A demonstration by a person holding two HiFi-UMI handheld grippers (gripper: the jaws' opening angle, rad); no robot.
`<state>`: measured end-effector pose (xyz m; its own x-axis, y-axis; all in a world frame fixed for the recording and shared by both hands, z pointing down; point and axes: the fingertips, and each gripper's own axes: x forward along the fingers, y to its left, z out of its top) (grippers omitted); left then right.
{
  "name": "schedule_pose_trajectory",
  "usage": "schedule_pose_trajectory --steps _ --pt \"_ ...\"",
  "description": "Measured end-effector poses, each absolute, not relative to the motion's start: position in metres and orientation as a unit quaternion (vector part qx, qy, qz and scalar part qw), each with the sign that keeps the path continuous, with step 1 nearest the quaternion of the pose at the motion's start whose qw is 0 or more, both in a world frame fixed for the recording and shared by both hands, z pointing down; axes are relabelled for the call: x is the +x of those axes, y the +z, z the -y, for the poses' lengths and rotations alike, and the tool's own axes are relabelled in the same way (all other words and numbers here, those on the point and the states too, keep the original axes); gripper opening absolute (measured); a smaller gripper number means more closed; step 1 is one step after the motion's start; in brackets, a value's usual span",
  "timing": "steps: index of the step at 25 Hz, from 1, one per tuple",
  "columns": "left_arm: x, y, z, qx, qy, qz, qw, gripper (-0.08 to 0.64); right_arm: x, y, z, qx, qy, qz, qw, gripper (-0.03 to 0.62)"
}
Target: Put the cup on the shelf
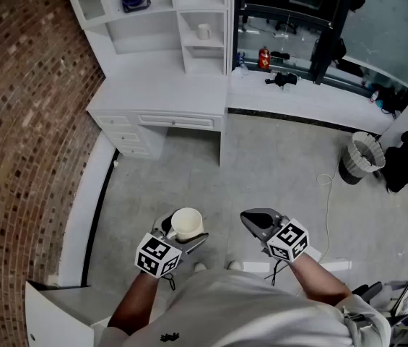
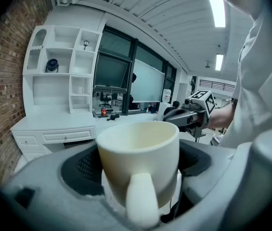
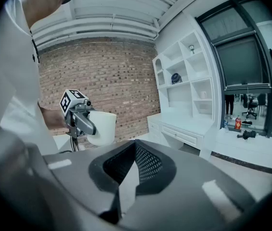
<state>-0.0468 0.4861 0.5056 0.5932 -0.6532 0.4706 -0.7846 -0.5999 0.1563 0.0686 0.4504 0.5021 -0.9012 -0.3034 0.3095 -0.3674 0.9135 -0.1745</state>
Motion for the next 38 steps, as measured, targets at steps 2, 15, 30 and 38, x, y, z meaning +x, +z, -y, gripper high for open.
schedule_pose_trajectory --steps 2,15,30,38 --pt "-0.038 0.506 -0.482 0.876 0.187 0.410 0.173 0.439 0.076 0.502 -0.447 0.176 0.112 0.969 0.135 0.011" --pt "0.018 0.500 -0.453 0.874 0.177 0.423 0.164 0.439 0.141 0.524 -0.450 0.156 0.119 0.970 0.141 0.012" --pt "0.004 0.491 -0.360 0.882 0.165 0.408 0.168 0.439 0.142 0.539 -0.391 0.194 0.155 0.961 0.121 0.012" --pt "-0.032 0.477 -0.263 0.896 0.168 0.383 0.149 0.439 0.105 0.526 -0.302 0.221 0.141 0.956 0.130 0.011"
